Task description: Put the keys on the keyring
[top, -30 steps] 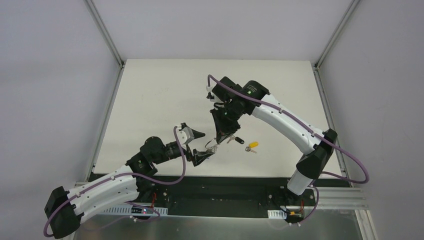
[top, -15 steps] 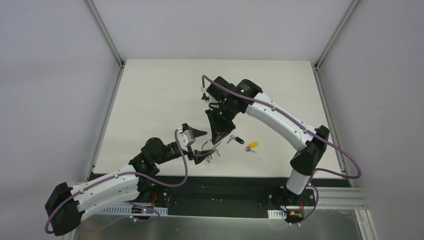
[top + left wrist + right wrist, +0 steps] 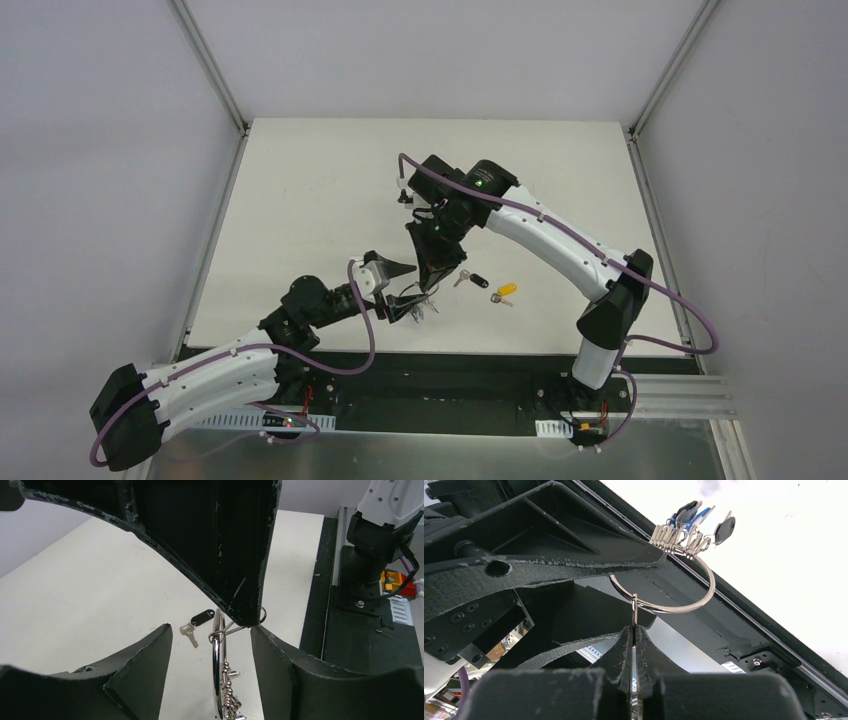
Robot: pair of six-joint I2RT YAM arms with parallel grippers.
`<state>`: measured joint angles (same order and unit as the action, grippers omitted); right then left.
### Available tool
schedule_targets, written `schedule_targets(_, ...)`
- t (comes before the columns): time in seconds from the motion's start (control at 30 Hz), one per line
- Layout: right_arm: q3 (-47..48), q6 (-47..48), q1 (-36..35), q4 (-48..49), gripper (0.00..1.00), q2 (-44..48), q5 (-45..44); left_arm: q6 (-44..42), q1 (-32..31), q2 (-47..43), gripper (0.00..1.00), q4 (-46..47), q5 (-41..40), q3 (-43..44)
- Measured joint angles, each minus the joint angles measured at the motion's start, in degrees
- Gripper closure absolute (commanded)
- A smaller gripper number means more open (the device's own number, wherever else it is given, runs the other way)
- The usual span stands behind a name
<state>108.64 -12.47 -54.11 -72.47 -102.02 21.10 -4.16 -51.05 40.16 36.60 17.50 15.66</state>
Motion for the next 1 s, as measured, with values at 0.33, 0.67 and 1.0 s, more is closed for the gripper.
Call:
schedule_targets(0.33,0.42,-0.11,-0.26,0.15,1.0,-0.09,0.24,-0.66,-0.35,0.09,1.0,0.37,1.16,-0.07)
schedule_targets(0.67,0.98,-0.5,-0.31,-0.31,0.74,-0.7,0.63,-0.72,-0.35,-1.09,1.0,-0.9,2.08,-0.72)
schedule_targets(1.0,0.81,-1.9,-0.7,3.61,0.46,0.87,-2.25,1.97,-0.35,-2.75,1.0,-0.39,3.76,-1.03)
